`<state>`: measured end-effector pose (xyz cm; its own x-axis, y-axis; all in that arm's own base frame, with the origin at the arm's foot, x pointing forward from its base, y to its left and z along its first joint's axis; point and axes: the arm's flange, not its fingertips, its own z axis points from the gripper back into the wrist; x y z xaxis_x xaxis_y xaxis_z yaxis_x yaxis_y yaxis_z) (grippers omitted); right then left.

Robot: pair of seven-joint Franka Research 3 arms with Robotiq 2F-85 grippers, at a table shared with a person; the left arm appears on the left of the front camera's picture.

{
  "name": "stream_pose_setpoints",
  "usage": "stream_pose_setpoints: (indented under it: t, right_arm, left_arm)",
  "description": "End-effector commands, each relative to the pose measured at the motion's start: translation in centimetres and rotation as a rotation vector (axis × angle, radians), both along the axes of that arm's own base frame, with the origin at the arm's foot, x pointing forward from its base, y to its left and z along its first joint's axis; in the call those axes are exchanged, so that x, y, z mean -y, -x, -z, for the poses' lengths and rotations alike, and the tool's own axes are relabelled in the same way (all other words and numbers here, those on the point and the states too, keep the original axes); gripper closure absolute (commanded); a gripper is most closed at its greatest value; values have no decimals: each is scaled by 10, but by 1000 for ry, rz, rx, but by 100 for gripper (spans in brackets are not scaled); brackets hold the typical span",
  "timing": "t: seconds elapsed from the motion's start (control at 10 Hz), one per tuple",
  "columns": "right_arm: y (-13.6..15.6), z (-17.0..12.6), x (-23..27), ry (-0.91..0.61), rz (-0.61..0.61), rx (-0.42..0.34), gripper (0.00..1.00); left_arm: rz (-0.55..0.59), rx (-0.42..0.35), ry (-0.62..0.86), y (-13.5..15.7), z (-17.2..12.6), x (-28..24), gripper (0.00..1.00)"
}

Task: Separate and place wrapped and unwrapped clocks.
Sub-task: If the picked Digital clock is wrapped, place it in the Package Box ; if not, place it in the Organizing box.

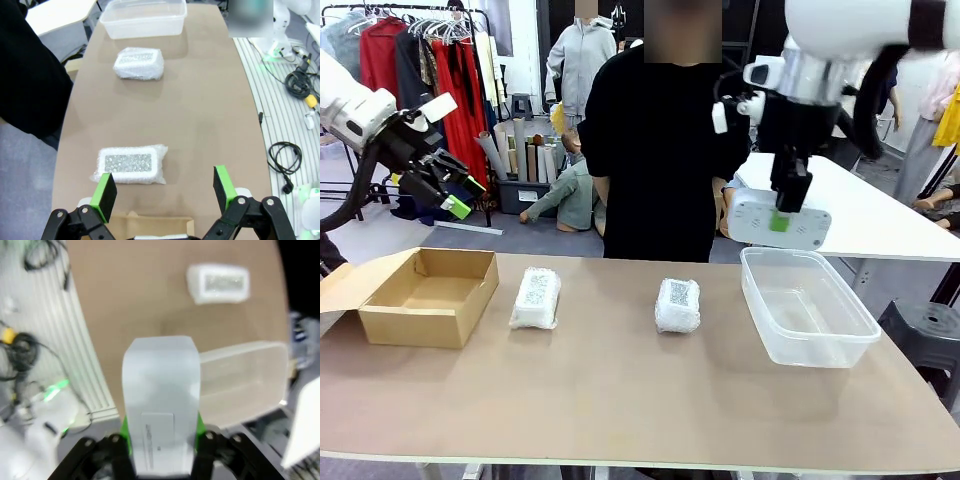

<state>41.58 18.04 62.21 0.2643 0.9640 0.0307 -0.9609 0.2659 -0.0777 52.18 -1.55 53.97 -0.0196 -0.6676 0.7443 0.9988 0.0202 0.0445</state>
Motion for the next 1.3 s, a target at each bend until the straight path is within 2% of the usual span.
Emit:
stream_pose_setpoints:
  t: [0.0, 0.1, 0.2, 0.4, 0.5, 0.6, 1.2]
  right_arm:
    - [-3, 20, 24, -31, 107, 49, 100]
    - [-15, 27, 37, -39, 207, 64, 100]
    - [-28, 33, 49, -44, 304, 43, 100]
    - [-43, 41, 73, -80, 403, 22, 100]
    - [-45, 40, 74, -106, 398, 15, 100]
    - [-39, 43, 74, -52, 339, 5, 100]
    - [-39, 43, 74, -52, 339, 5, 100]
  left_arm:
    - [-3, 4, 3, 0, -1, 0, 0]
    - [-3, 4, 3, 0, -1, 0, 0]
    - [-3, 4, 3, 0, -1, 0, 0]
    - [-3, 4, 3, 0, -1, 0, 0]
    - [-3, 4, 3, 0, -1, 0, 0]
    - [-3, 4, 3, 0, -1, 0, 0]
    - [-3, 4, 3, 0, -1, 0, 0]
